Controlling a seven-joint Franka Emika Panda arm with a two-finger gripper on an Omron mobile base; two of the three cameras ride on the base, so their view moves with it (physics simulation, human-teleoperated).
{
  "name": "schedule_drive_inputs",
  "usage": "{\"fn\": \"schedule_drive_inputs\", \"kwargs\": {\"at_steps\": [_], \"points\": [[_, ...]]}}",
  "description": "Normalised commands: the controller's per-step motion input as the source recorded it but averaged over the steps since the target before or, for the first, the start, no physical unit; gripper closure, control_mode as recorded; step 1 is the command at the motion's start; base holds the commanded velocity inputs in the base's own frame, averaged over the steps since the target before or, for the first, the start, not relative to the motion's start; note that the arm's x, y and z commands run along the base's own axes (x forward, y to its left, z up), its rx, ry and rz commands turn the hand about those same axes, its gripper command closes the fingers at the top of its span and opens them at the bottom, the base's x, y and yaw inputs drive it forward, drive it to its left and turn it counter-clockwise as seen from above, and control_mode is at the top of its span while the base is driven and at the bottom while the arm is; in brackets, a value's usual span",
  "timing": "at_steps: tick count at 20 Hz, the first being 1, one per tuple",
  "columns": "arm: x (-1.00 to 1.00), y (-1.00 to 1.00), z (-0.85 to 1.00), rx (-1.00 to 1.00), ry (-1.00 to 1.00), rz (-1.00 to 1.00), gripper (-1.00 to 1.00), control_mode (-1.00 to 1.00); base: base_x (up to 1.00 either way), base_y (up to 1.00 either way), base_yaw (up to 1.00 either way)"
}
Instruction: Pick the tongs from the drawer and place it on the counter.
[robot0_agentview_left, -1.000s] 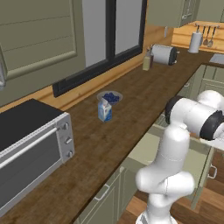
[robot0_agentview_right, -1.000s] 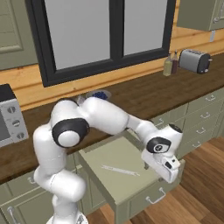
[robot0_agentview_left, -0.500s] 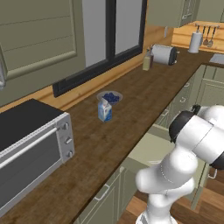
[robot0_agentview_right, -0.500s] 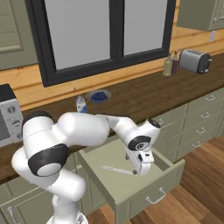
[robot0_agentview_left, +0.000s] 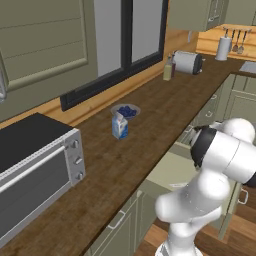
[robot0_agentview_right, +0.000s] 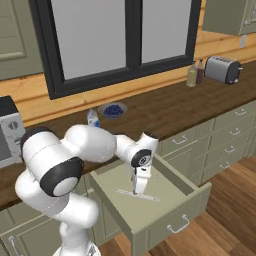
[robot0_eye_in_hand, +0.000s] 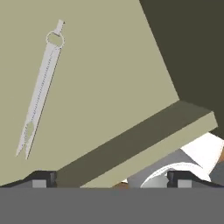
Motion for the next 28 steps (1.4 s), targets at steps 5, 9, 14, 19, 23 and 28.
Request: {"fn": "schedule_drive_inputs", "kwargs": {"at_steps": [5,9,14,19,23,28], "points": [[0.19,-0.14,-0.62,0.09,-0.21,0.0,-1.0,-1.0,0.0,0.0,0.0],[0.41,0.0,-0.3,0.02,-0.03,-0.02,-1.0,-1.0,0.0,0.0,0.0],[0.44,-0.08,-0.32,0.05,0.0,-0.02,-1.0,-1.0,0.0,0.0,0.0],[0.23,-0.36,-0.52,0.06,0.0,0.0,-1.0,-1.0,0.0,0.0,0.0],[0.28,-0.33,-0.31,0.05,0.0,0.0,-1.0,-1.0,0.0,0.0,0.0],[0.41,-0.19,-0.15,0.05,0.0,-0.01,-1.0,-1.0,0.0,0.0,0.0]]}}
